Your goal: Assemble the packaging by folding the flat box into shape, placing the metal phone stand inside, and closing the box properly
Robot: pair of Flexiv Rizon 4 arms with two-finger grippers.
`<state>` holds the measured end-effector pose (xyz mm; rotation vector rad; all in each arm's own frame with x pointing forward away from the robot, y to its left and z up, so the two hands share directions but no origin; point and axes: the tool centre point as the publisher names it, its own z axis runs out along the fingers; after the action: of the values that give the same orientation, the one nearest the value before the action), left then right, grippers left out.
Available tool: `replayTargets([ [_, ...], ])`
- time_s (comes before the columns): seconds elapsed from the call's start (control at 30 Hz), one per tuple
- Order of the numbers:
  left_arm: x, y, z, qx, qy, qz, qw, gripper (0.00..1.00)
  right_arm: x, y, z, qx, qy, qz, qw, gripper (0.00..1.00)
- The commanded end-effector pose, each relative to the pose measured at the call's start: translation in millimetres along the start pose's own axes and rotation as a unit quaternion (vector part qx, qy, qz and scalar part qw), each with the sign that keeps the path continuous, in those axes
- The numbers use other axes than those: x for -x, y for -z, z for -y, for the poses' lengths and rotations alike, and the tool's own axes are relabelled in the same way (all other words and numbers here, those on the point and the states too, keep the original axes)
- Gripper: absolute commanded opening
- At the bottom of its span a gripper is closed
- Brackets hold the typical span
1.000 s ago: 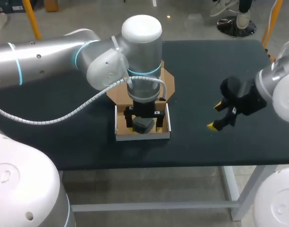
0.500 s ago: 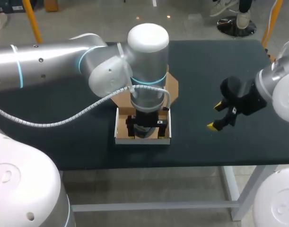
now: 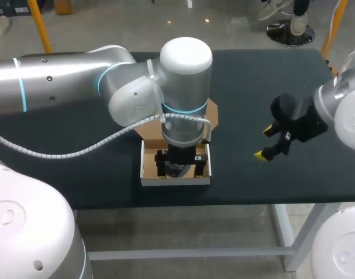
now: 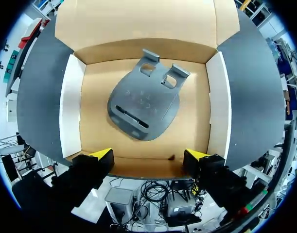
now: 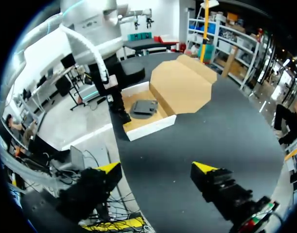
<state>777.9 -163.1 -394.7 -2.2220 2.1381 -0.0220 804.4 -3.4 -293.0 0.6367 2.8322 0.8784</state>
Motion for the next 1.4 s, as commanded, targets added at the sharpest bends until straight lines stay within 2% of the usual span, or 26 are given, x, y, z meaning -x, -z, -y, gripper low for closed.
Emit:
replayTargets([
  [0.03,0.5,1.5,-4.1,-0.005,0.003,0.002,1.0,1.0,0.7,1.9,0.9,0.002,0.001,-0.003,1.0,1.0],
  [0.2,1.6,7.4,0.7,-0.021,0.008,-0.001,1.0,1.0,0.7,1.9,0.9,0.002,0.001,-0.003,1.0,1.0],
  [0.33,3.1,27.7,3.0,-0.049,-0.004,-0.017,0.999,1.0,0.7,1.9,0.9,0.002,0.001,-0.003,1.0,1.0],
  [0.43,4.5,47.3,2.8,-0.078,-0.029,-0.036,0.996,1.0,0.7,1.9,0.9,0.002,0.001,-0.003,1.0,1.0],
  [0.6,11.1,70.9,3.9,-0.103,-0.081,-0.057,0.99,1.0,0.7,1.9,0.9,0.002,0.001,-0.003,1.0,1.0],
  [0.97,46.2,103.3,19.4,-0.111,-0.182,-0.127,0.969,1.0,0.7,1.9,0.9,0.002,0.001,-0.003,1.0,1.0],
  [1.4,89.5,121.4,51.4,-0.13,-0.266,-0.18,0.938,1.0,0.7,1.9,0.9,0.002,0.001,-0.003,1.0,1.0],
])
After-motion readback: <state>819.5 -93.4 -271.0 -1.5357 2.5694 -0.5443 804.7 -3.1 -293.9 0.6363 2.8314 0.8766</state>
